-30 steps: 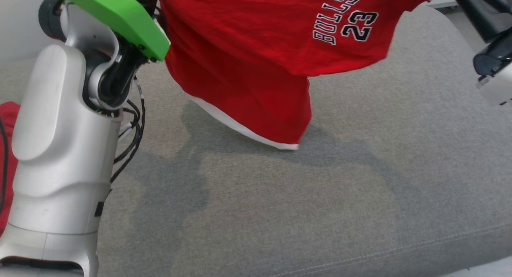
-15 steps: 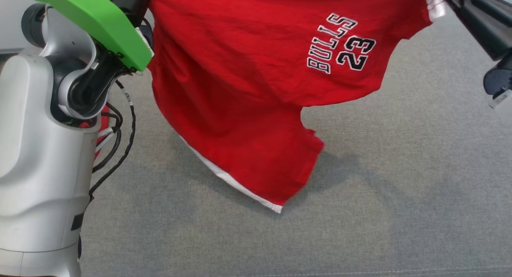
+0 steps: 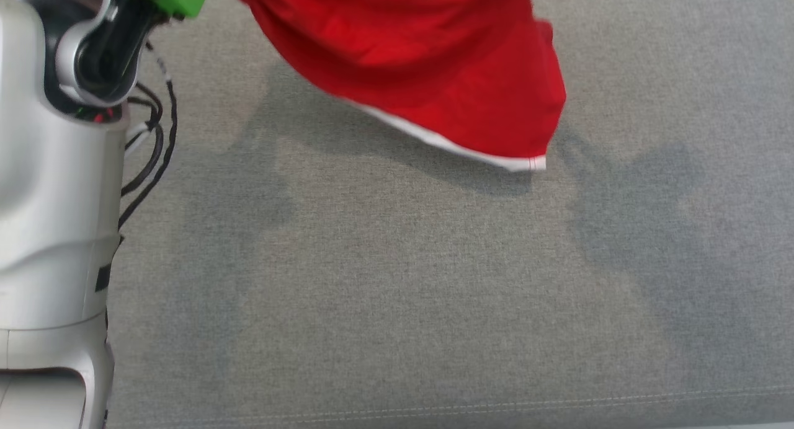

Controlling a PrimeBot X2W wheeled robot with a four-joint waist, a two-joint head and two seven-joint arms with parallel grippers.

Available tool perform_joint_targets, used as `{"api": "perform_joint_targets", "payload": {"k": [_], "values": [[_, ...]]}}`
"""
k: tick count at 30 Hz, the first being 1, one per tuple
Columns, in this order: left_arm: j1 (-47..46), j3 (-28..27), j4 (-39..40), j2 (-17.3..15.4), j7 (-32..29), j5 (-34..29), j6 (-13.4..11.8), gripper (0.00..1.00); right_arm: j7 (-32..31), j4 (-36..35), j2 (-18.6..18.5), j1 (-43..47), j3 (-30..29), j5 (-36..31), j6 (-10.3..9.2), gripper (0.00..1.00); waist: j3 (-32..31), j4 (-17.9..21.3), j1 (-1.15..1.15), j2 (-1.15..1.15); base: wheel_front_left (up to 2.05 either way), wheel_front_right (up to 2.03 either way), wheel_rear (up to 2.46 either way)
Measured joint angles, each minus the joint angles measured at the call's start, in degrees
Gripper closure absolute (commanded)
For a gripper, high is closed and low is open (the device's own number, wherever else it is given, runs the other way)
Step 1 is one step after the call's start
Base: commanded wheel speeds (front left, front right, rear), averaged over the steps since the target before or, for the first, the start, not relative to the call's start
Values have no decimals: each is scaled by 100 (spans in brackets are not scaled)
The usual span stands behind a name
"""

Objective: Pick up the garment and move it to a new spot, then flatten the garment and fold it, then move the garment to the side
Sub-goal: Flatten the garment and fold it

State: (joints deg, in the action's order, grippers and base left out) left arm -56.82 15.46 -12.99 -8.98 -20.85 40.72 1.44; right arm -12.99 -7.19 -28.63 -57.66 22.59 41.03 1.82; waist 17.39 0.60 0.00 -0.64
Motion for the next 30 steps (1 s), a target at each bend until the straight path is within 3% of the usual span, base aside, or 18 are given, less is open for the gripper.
{"api": "perform_joint_targets", "payload": {"k": [4,9,17,20,26,28,30], "values": [[-454,-77,125,347,667,-114,62,100,343,210,-21,-652,-157,-555,-152,100,299,102,0,0,0,0,0],[-53,1,223,280,1467,-285,428,100,918,176,154,-581,238,-925,9,100,618,266,0,0,0,0,0],[2226,509,-165,332,2402,-215,561,100,1430,489,124,1957,695,-740,54,100,718,448,0,0,0,0,0],[2649,506,-211,270,2751,-213,561,100,1592,605,99,2613,684,-599,-86,100,615,426,0,0,0,0,0],[3201,520,-165,290,3276,-98,563,100,1856,793,32,3471,706,-506,-185,100,330,362,0,0,0,0,0],[3408,625,-143,321,3376,-60,564,94,1907,834,-48,3732,723,-506,-188,100,225,340,0,0,0,0,0],[3636,746,-135,414,3401,16,564,81,1909,840,-168,3982,804,-537,-191,100,119,310,0,0,0,0,0]]}}
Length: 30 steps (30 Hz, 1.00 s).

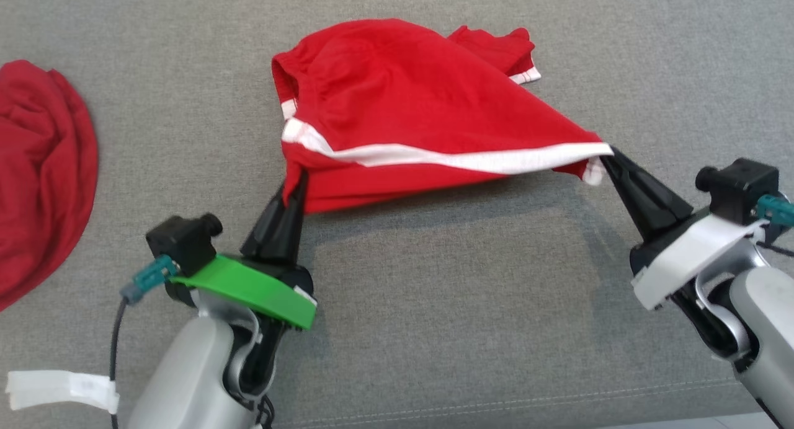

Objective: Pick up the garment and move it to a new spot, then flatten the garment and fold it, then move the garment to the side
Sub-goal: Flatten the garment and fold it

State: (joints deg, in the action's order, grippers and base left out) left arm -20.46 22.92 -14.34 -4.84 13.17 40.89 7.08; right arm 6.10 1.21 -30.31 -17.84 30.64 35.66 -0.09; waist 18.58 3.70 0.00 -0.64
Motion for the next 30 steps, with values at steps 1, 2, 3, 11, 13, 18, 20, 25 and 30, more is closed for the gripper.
{"api": "perform_joint_targets", "payload": {"k": [1,2,3,11,13,18,20,25,30], "values": [[121,62,1,38,0,37,0,76,-1,-4,-74,114,60,-40,0,100,-52,-19,0,0,0,0,0],[239,131,1,63,-1,98,0,71,-5,-20,-165,214,125,-101,1,100,-98,-42,0,0,0,0,0],[360,181,1,79,-1,130,1,62,-12,-51,-263,297,203,-177,8,100,-136,-71,0,0,0,0,0],[785,479,-207,109,57,146,1,57,-264,25,-468,425,1165,-873,368,100,-192,-311,0,0,0,0,0],[785,492,-208,118,58,146,1,56,-292,110,-388,410,1238,-913,370,100,-184,-319,0,0,0,0,0],[772,491,-229,118,78,126,1,53,-432,370,-393,101,1227,-1031,414,100,-184,-325,0,0,0,0,0],[743,486,-230,118,103,112,2,53,-547,470,-423,-62,1224,-1070,442,100,-190,-339,0,0,0,0,0],[571,458,-226,120,108,65,2,52,-804,847,-599,-233,1266,-1124,501,100,-195,-399,0,0,0,0,0],[494,480,-255,90,108,-53,4,49,-968,1098,-543,-274,1373,-1141,556,72,-194,-478,0,0,0,0,0]]}}
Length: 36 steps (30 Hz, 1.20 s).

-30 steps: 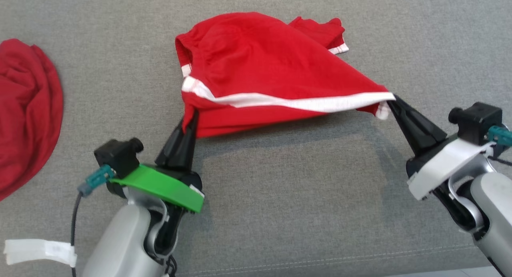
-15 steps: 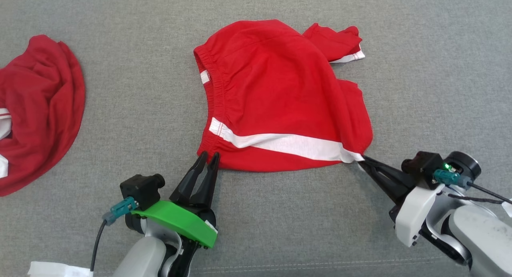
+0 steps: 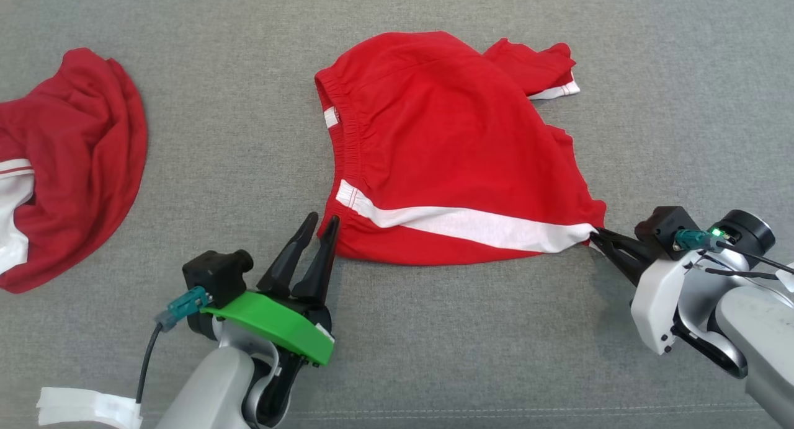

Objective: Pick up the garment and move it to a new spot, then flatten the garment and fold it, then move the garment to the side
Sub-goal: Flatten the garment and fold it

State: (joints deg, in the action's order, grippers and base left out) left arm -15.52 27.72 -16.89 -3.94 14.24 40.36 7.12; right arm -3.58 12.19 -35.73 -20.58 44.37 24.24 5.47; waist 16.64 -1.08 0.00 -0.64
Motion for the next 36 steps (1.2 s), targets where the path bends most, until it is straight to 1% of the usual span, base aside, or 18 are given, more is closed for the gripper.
{"api": "perform_joint_targets", "payload": {"k": [1,2,3,6,7,10,13,18,21,25,30,34,36], "values": [[-2,-19,-20,-19,0,-13,0,45,4,25,36,-1,-5,10,0,55,-5,-17,0,0,0,0,0],[-2,-41,-40,-46,0,-40,0,36,9,44,89,-9,-11,33,0,24,-15,-27,0,0,0,0,0],[-2,-64,-60,-80,0,-78,0,29,34,58,154,-11,-18,55,0,0,-29,-35,0,0,0,0,0],[-1,-153,-79,-158,1,-189,0,5,165,54,299,-13,-78,70,-2,0,-75,-36,0,0,0,0,0],[1,-166,-89,-196,1,-205,0,0,214,51,327,-13,-100,71,-9,0,-93,-29,0,0,0,0,0],[15,-229,-87,-272,1,-224,0,0,309,24,345,-13,-144,81,-58,0,-133,1,0,0,0,0,0],[35,-413,-75,-330,1,-224,-1,0,394,21,333,-4,-183,88,-123,0,-196,73,0,0,0,0,0],[215,-708,41,-454,2,-225,-12,0,581,-35,272,138,-358,89,-375,0,-341,236,0,0,0,0,0],[310,-768,97,-475,2,-234,-18,0,706,-80,201,345,-481,115,-528,0,-450,336,0,0,0,0,0],[449,-880,205,-511,2,-355,-90,0,880,-189,189,631,-639,279,-731,0,-607,458,0,0,0,0,0],[647,-906,301,-583,3,-567,-135,0,1221,-302,316,1100,-853,487,-1015,0,-815,560,0,0,0,0,0],[798,-958,422,-591,4,-691,-193,0,1494,-349,447,1432,-962,625,-1104,0,-955,589,0,0,0,0,0],[892,-1037,450,-591,12,-705,-218,0,1567,-354,560,1583,-977,676,-1113,0,-1018,592,0,0,0,0,0]]}}
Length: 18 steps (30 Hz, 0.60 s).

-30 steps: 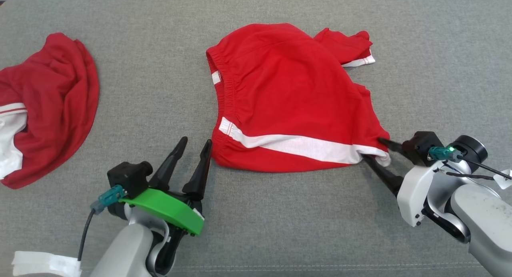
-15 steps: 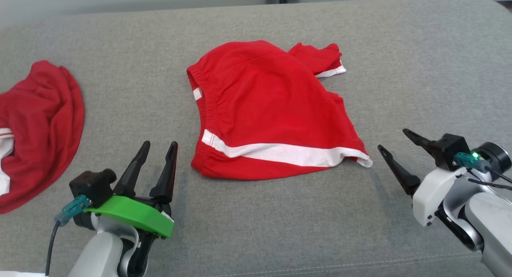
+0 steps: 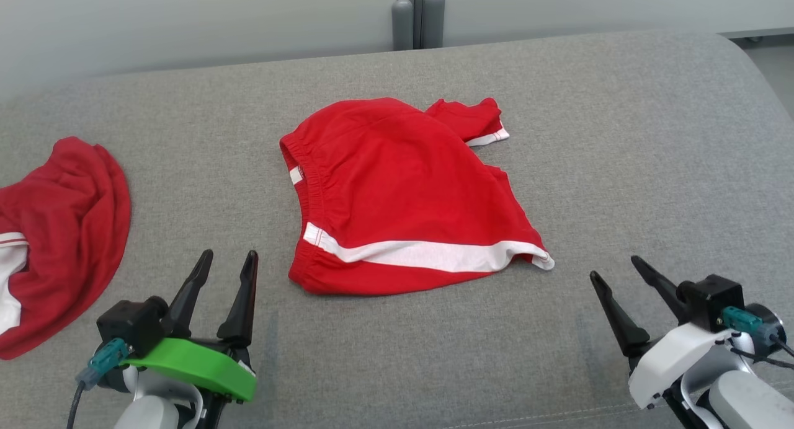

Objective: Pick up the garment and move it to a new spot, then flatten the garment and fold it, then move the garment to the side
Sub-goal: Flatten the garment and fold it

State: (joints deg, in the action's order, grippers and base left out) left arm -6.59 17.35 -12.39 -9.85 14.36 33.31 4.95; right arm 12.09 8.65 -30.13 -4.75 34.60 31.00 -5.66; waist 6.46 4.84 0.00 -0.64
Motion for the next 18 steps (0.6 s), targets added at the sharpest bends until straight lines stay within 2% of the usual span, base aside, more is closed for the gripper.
{"api": "perform_joint_targets", "payload": {"k": [9,18], "values": [[469,-275,159,7,5,-229,-101,0,108,-7,288,596,-135,112,-88,0,-335,-39,0,0,0,0,0],[763,-311,237,-1,5,-383,-121,0,158,-108,258,775,-460,21,-104,0,-622,-158,0,0,0,0,0]]}}
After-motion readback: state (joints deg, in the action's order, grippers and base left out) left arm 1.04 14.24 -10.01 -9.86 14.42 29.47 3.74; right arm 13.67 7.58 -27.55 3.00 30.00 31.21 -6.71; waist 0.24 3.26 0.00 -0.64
